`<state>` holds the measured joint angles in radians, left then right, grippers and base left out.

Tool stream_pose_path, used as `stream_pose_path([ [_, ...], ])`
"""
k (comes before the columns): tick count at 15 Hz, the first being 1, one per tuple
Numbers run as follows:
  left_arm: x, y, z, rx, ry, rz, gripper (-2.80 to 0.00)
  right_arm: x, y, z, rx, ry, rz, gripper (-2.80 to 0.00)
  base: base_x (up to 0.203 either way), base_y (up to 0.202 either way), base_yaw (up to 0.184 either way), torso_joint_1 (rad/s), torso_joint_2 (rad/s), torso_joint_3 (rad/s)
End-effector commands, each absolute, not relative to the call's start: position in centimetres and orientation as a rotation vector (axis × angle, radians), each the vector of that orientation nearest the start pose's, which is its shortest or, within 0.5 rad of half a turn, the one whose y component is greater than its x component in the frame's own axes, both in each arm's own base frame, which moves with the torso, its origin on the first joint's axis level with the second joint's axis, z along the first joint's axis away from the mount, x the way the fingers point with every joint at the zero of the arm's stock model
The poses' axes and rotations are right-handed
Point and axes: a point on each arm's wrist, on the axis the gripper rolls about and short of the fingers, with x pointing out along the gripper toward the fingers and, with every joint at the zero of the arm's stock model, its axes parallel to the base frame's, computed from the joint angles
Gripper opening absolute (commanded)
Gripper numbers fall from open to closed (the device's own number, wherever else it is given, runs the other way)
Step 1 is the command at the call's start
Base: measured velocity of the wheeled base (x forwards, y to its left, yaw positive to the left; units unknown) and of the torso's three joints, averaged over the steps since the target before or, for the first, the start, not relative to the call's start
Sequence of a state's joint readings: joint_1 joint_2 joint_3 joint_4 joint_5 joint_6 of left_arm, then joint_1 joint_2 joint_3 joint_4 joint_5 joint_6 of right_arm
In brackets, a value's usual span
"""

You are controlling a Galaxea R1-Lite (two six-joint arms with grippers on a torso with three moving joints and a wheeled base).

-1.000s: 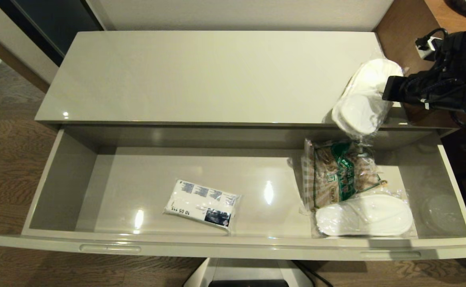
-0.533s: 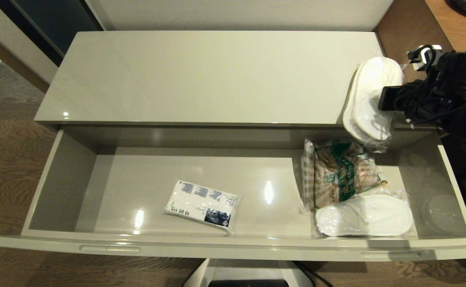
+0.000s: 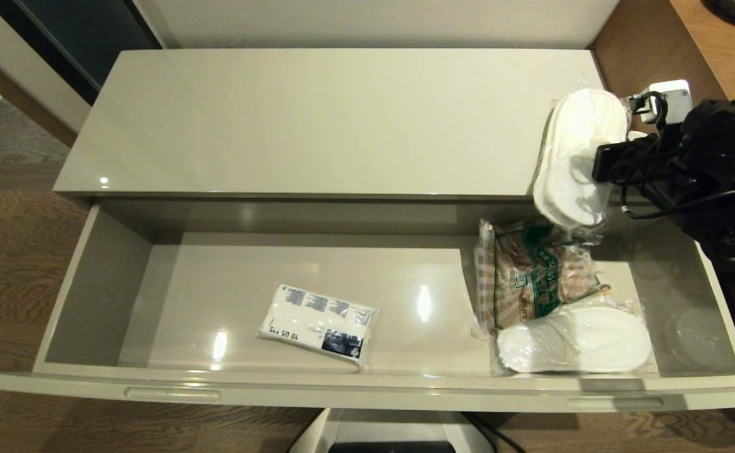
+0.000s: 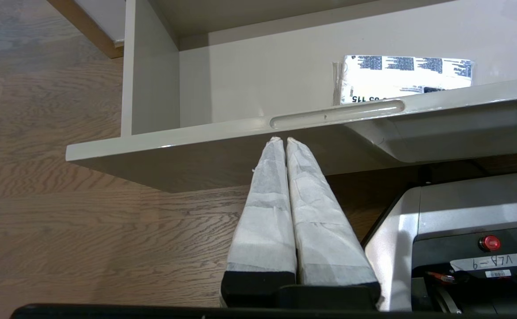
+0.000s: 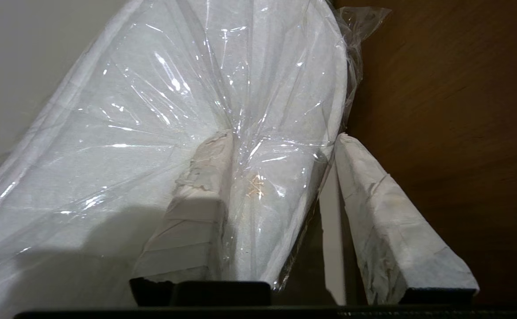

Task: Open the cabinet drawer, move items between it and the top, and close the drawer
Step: Place the disposable slippers on the table, then take out the tissue from the drawer

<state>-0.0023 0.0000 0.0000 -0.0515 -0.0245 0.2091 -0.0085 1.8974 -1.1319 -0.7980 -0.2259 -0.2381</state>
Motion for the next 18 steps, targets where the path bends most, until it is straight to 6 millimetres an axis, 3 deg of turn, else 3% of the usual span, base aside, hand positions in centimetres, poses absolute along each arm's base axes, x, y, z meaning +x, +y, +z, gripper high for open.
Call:
stream_pose_path([
  [1, -2.3, 0.0, 8.1, 0.211, -0.053, -0.022, -2.80, 36.5, -0.8, 23.9, -0.233, -0.057, -0.231, 0.00, 0.000, 0.000, 0.000, 0.000, 0.00, 0.000],
  [6, -2.3, 0.0, 8.1, 0.211, -0.053, -0.022, -2.80, 31.1, -0.8, 30.4, -0.229, -0.119, -0.209, 0.00, 0.000, 0.000, 0.000, 0.000, 0.00, 0.000],
  [10, -2.3, 0.0, 8.1, 0.211, -0.053, -0.022, -2.80, 28.1, -0.7, 32.7, -0.228, -0.130, -0.209, 0.00, 0.000, 0.000, 0.000, 0.000, 0.00, 0.000],
  [12, -2.3, 0.0, 8.1, 0.211, -0.053, -0.022, -2.80, 25.7, -0.7, 34.4, -0.224, -0.168, -0.219, 0.00, 0.000, 0.000, 0.000, 0.000, 0.00, 0.000],
  [15, -2.3, 0.0, 8.1, 0.211, -0.054, -0.022, -2.80, 20.2, -0.6, 36.6, -0.226, -0.125, -0.208, 0.00, 0.000, 0.000, 0.000, 0.000, 0.00, 0.000],
  [17, -2.3, 0.0, 8.1, 0.211, -0.053, -0.022, -2.80, 15.3, -0.5, 36.1, -0.231, 0.051, -0.151, 0.00, 0.000, 0.000, 0.000, 0.000, 0.00, 0.000],
  [18, -2.3, 0.0, 8.1, 0.211, -0.053, -0.022, -2.80, 12.5, -0.4, 35.7, -0.206, 0.115, -0.126, -2.80, 0.000, 0.000, 0.000, 0.000, 0.00, 0.000],
])
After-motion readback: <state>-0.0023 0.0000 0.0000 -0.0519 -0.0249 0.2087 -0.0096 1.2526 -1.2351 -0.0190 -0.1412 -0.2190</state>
